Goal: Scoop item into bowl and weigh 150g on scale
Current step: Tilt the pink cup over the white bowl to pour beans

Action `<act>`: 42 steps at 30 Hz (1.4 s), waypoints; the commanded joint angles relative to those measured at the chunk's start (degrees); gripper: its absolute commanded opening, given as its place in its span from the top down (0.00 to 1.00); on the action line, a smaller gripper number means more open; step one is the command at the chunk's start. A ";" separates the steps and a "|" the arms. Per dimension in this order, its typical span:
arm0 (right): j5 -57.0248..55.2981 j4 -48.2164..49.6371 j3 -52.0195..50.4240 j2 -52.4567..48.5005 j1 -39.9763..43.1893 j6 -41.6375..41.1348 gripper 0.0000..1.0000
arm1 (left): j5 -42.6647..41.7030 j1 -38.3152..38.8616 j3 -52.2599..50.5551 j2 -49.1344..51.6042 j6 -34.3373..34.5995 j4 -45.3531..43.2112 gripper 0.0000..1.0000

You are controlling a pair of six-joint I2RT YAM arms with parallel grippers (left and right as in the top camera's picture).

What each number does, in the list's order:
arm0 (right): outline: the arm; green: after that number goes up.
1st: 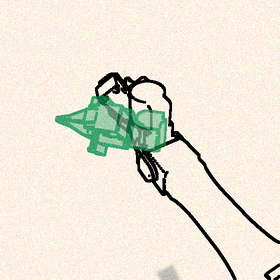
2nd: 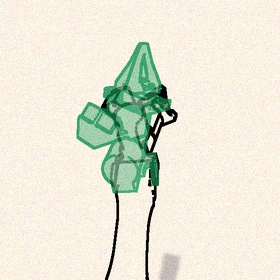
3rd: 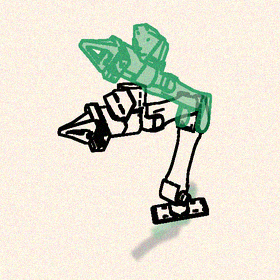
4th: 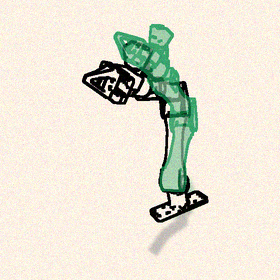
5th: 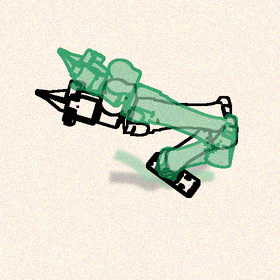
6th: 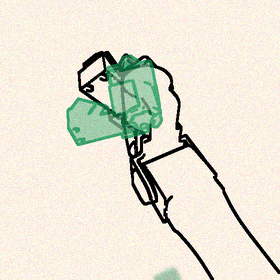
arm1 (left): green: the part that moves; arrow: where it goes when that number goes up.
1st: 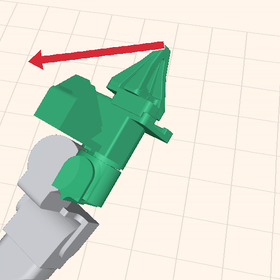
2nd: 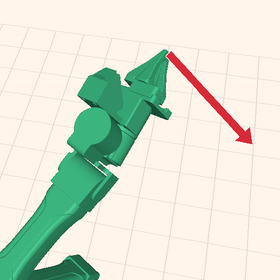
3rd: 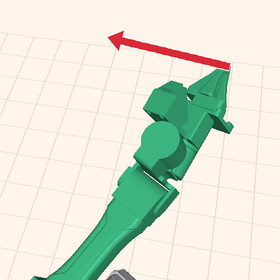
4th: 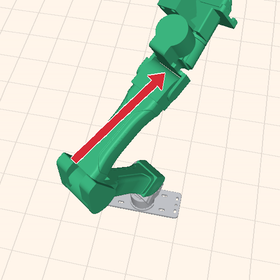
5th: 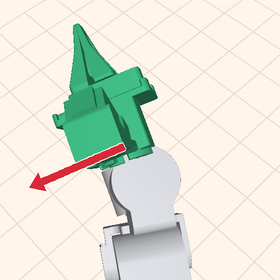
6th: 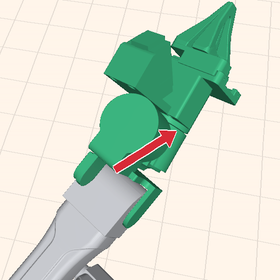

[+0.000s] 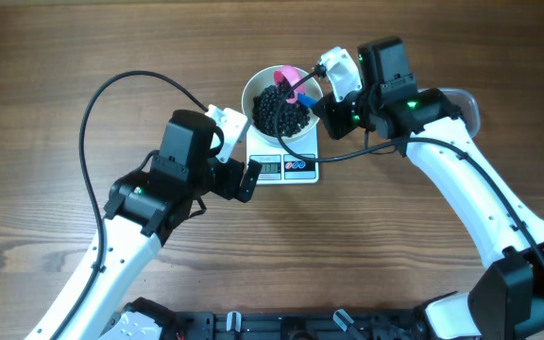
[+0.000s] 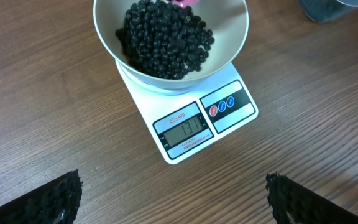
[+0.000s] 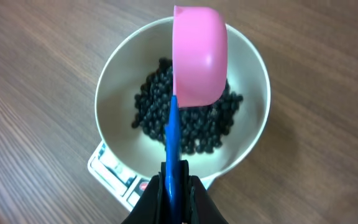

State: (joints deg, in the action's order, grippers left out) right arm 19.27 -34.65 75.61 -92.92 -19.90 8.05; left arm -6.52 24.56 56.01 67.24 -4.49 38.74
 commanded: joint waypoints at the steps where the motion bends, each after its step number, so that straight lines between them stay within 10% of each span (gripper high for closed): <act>1: 1.27 2.29 0.44 0.96 -0.17 0.96 0.96 | -0.07 -0.31 1.01 0.26 -1.09 -0.15 0.00; 42: -6.21 0.74 0.44 1.01 -0.17 3.93 0.96 | -0.07 -0.31 1.01 0.26 -1.11 -0.15 0.00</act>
State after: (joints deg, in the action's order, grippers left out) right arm 16.32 -33.71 75.61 -92.90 -19.94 11.05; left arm -6.52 24.58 56.01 67.24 -4.49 38.74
